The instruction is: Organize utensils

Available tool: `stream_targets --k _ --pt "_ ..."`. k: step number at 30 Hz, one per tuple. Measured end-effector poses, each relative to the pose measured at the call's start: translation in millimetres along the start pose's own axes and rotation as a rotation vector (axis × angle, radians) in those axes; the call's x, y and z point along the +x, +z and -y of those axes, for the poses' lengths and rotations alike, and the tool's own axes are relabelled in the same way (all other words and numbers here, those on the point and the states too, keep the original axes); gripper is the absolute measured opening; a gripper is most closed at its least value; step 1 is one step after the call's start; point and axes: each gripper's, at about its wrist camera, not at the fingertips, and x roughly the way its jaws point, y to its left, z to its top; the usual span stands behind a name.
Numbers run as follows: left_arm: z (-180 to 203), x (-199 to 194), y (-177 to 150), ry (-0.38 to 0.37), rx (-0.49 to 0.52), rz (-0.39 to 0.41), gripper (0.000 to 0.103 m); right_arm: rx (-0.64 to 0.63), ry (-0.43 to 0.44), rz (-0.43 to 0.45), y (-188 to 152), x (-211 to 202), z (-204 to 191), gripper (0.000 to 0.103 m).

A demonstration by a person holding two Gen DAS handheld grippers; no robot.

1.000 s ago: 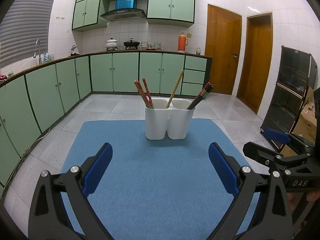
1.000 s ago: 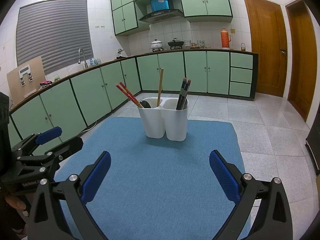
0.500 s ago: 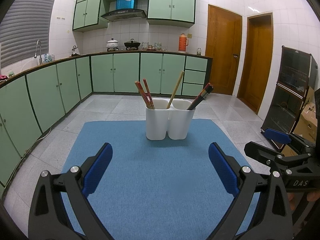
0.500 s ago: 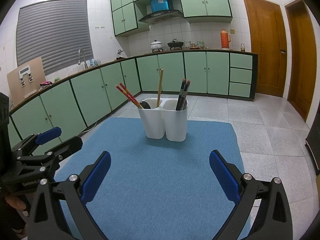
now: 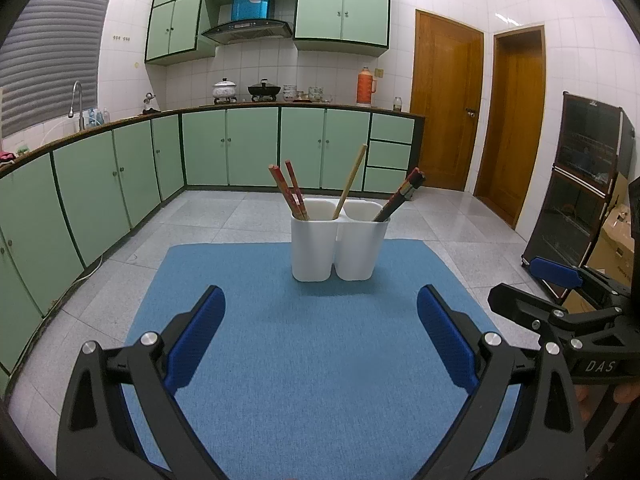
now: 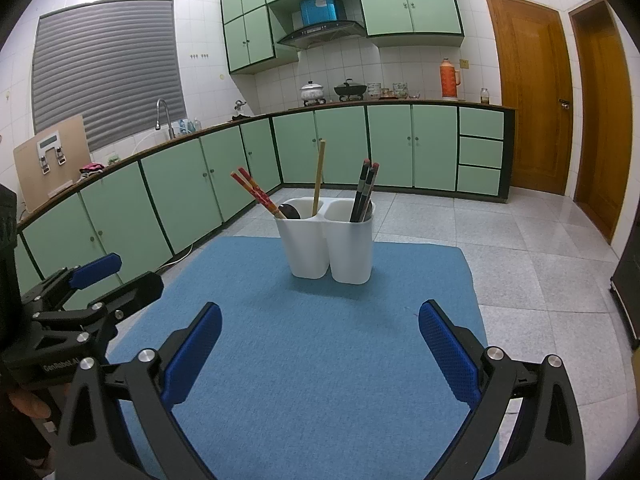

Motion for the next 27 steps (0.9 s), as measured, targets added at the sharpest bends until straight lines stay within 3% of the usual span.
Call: stream_targets --k 27 --pt "8.2 0.2 3.2 0.001 0.007 0.002 0.097 -0.005 -0.01 -0.002 2.3 -0.1 1.0 0.097"
